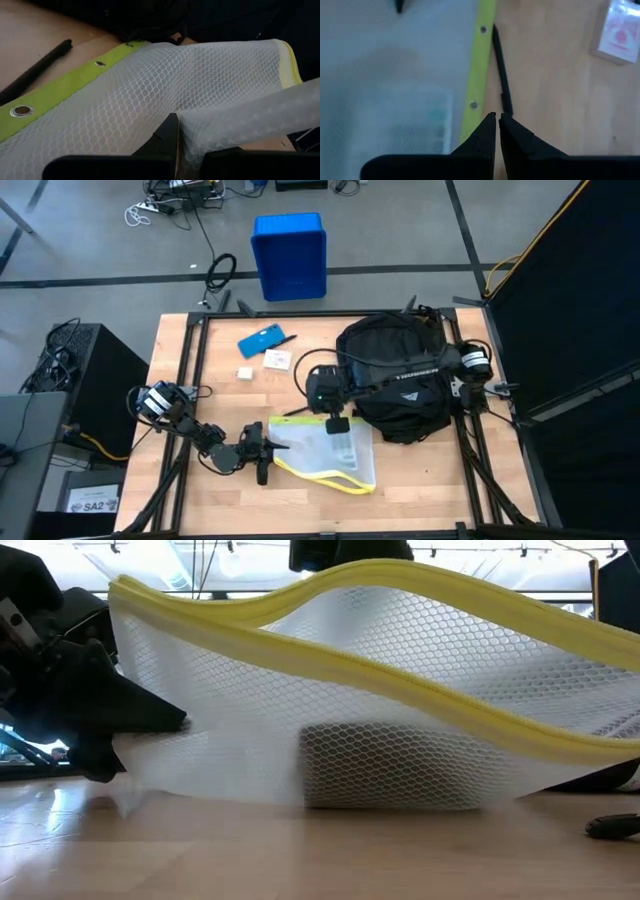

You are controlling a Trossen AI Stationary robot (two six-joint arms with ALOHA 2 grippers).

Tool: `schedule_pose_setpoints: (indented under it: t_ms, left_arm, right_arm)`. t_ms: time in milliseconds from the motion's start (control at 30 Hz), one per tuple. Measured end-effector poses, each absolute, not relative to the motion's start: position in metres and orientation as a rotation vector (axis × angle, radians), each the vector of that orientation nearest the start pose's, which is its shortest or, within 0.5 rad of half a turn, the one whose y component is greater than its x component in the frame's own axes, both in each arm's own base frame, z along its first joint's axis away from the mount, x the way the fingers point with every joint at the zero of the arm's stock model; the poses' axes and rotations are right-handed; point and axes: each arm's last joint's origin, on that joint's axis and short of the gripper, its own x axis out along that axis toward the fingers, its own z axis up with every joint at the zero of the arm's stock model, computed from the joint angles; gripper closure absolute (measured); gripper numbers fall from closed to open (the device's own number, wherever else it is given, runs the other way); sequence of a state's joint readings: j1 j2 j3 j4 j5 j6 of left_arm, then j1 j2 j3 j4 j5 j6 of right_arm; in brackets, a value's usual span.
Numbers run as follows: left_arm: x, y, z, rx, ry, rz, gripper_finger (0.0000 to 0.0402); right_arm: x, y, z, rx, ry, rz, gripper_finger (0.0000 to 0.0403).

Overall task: Unpack backpack
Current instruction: Put the bottom black pen into the white zip bag

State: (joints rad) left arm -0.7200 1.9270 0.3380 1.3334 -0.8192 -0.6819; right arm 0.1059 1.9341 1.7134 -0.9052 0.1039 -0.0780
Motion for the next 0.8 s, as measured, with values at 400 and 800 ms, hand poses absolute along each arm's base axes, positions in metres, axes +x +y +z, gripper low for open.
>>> schedule_pose_setpoints:
  t_ms: [400,800]
  left_arm:
    - [0.217,-0.167,0.093,-0.514,0.145,0.007,0.0402]
    - [0.214,-0.183,0.087,-0.619,0.26,-0.039,0.0402]
  right_arm:
    - [0.436,0.001,0.194,-0.149,1.269,0.002,0.0352]
    - [0.442,-0.009,0.17,-0.152,1.312,0.042,0.0312]
